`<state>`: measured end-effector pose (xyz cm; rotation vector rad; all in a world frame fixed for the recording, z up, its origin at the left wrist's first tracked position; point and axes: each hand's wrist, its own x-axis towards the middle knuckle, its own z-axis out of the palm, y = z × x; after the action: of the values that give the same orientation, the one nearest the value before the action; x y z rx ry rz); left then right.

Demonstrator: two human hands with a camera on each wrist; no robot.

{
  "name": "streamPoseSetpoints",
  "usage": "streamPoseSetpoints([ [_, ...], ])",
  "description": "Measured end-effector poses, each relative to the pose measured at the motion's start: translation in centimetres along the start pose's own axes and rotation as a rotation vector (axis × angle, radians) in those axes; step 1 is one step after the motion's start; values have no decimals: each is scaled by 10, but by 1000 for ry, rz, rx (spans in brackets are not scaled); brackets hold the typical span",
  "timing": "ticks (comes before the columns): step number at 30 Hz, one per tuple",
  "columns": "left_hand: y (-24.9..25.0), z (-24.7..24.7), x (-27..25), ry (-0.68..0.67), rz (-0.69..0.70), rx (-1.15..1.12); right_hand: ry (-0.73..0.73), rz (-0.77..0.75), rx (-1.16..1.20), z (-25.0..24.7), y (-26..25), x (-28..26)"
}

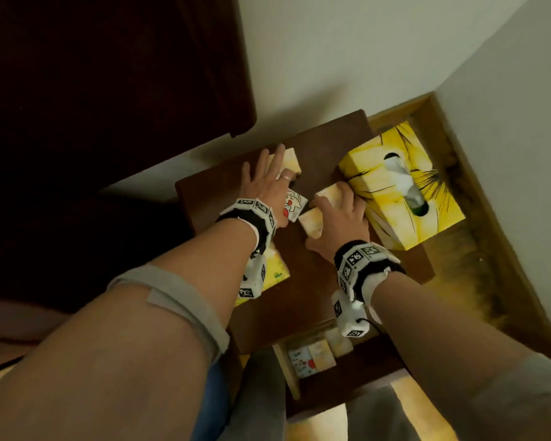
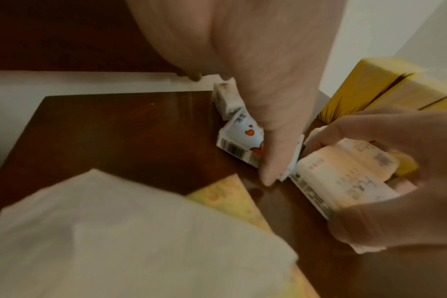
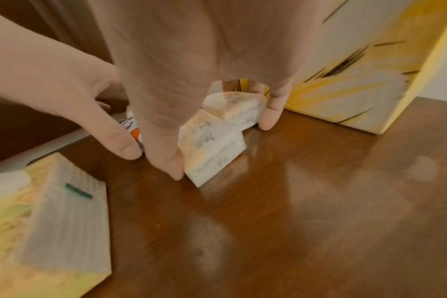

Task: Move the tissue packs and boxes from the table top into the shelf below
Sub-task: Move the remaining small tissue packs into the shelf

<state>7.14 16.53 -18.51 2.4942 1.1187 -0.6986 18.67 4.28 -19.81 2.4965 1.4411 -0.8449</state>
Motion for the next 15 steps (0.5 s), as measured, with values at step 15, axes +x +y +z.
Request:
streamPoseSetpoints([
  [15,21,-10,-29,73,-163,-161,47,54,337,4,10,-36],
])
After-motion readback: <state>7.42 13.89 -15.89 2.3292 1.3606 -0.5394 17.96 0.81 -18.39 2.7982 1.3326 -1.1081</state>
